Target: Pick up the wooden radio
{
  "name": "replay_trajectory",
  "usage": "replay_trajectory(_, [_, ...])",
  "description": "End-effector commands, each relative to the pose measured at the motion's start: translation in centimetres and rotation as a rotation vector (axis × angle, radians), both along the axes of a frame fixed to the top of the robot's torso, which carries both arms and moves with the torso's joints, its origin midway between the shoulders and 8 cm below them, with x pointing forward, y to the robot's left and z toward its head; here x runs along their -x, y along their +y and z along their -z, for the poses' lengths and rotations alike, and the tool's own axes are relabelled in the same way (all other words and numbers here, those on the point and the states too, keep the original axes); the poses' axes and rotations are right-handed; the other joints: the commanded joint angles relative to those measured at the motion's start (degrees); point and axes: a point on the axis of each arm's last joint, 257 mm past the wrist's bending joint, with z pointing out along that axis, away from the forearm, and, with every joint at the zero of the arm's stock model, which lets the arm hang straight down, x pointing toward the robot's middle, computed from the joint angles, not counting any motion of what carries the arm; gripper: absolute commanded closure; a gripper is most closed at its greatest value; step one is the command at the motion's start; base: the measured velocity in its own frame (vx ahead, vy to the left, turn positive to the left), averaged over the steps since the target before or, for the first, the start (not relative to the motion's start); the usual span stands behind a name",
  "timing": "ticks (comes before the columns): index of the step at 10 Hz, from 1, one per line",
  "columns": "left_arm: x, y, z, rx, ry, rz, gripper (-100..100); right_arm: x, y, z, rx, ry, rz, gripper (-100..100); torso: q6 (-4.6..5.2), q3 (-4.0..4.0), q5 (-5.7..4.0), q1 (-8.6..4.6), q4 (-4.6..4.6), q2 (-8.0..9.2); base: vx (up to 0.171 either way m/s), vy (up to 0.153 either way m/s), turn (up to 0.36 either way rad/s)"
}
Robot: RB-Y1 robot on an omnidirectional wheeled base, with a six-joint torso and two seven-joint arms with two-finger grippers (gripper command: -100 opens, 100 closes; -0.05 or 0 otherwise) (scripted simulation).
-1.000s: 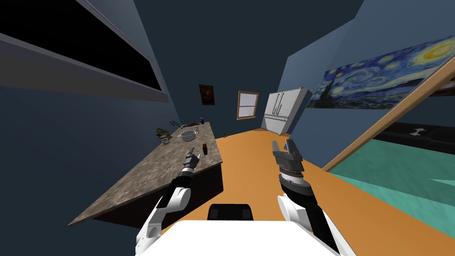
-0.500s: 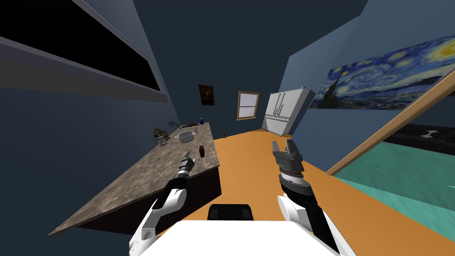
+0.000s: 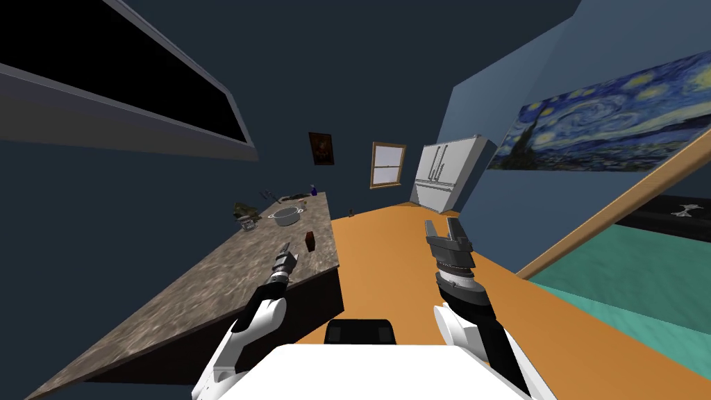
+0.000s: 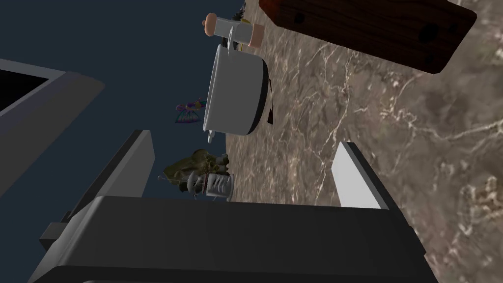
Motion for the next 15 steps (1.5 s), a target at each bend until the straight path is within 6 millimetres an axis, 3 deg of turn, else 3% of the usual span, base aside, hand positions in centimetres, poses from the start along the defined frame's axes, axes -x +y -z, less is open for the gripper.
replay_trajectory(1, [0.1,0.1,0.5,0.012,0.009,-0.019,-100,0.0,0.0,0.0,0.0,0.0,0.0,0,0.0,0.0,0.0,0.0,0.0,0.0,0.095,-0.019,-0.004])
replay_trajectory(2, [0.1,0.1,0.3,0.007,0.005,-0.012,-100,0.0,0.0,0.0,0.0,0.0,0.0,0,0.0,0.03,0.0,0.03,0.01,0.06,0.038,-0.005,0.0])
replay_trajectory(3, [0.1,0.1,0.3,0.008,0.007,-0.013,0,0.0,0.0,0.0,0.0,0.0,0.0,0,0.0,0.13,0.01,0.09,0.04,0.24,0.008,-0.002,0.001])
replay_trajectory(4, [-1.9,-0.8,-0.2,0.013,-0.026,0.027,-100,0.0,0.0,0.0,0.0,0.0,0.0,0,0.0,0.21,0.02,0.11,0.08,0.37,-0.04,-0.035,0.161])
replay_trajectory(6, [-2.9,-1.0,1.7,0.033,0.003,0.03,-100,0.0,0.0,0.0,0.0,0.0,0.0,0,0.02,0.34,-0.02,-0.07,0.13,0.6,-0.043,-0.047,0.016])
replay_trajectory(8, [-5.4,-1.9,1.1,0.038,-0.028,0.071,-100,0.0,0.0,0.0,0.0,0.0,0.0,0,-0.01,0.35,-0.01,-0.03,0.13,0.62,-0.051,-0.043,0.104])
replay_trajectory(10, [-5.8,-1.9,2.8,0.052,0.002,0.069,-100,0.0,0.0,0.0,0.0,0.0,0.0,0,0.01,0.33,0.0,0.02,0.13,0.57,-0.017,-0.014,-0.017])
replay_trajectory(11, [-7.6,-2.6,1.3,0.044,-0.039,0.107,-100,0.0,0.0,0.0,0.0,0.0,0.0,0,0.0,0.29,0.01,0.09,0.11,0.51,-0.051,-0.029,0.158])
replay_trajectory(14, [-8.6,-2.7,3.6,0.063,0.003,0.104,-100,0.0,0.0,0.0,0.0,0.0,0.0,0,0.0,0.32,-0.01,0.01,0.12,0.55,-0.025,-0.026,0.01])
replay_trajectory(15, [-10.3,-3.1,2.2,0.053,-0.033,0.138,-100,0.0,0.0,0.0,0.0,0.0,0.0,0,-0.01,0.29,0.01,0.09,0.11,0.5,-0.044,-0.045,0.142])
